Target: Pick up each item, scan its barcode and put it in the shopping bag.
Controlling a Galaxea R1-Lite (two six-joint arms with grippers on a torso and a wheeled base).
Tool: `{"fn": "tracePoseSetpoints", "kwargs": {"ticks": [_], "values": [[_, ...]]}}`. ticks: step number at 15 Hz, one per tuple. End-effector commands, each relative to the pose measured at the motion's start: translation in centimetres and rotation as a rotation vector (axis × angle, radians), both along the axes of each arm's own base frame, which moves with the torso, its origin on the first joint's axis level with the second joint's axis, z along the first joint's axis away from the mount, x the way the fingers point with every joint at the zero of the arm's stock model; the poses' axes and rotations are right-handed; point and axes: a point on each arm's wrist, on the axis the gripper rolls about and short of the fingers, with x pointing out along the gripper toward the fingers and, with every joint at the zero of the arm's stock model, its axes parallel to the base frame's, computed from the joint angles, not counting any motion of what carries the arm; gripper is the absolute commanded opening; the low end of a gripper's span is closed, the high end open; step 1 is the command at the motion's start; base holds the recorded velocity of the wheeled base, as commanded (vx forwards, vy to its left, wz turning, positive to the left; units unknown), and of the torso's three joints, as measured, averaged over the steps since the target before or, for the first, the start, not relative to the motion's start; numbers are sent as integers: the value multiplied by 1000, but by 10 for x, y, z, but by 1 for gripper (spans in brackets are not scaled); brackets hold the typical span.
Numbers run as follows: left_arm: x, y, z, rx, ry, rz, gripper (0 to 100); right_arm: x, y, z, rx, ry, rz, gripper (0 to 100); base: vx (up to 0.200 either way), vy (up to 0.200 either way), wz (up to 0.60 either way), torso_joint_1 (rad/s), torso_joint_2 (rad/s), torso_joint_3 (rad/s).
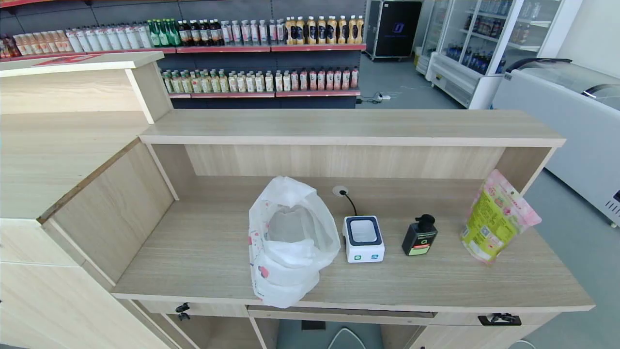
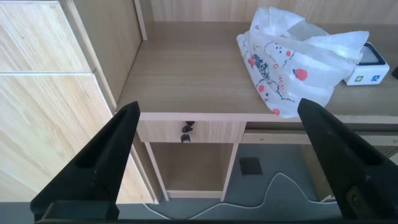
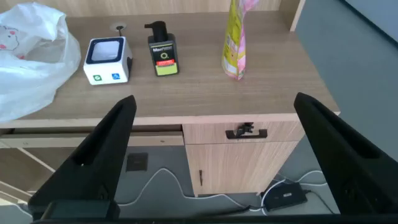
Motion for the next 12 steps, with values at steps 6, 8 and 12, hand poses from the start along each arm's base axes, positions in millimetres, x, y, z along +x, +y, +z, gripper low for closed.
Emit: {"fn": "tracePoseSetpoints", "kwargs": {"ticks": [6, 8, 12], "values": [[0, 0, 0, -1, 1, 0, 100, 114, 2, 177, -45, 110, 112, 100, 0, 0, 0, 0, 0, 0], [0, 0, 0, -1, 1, 0, 100, 167, -4, 163, -24, 236, 76, 100, 0, 0, 0, 0, 0, 0], [0, 0, 0, -1, 1, 0, 100, 252, -10, 115, -87, 325, 90, 100, 0, 0, 0, 0, 0, 0]]}}
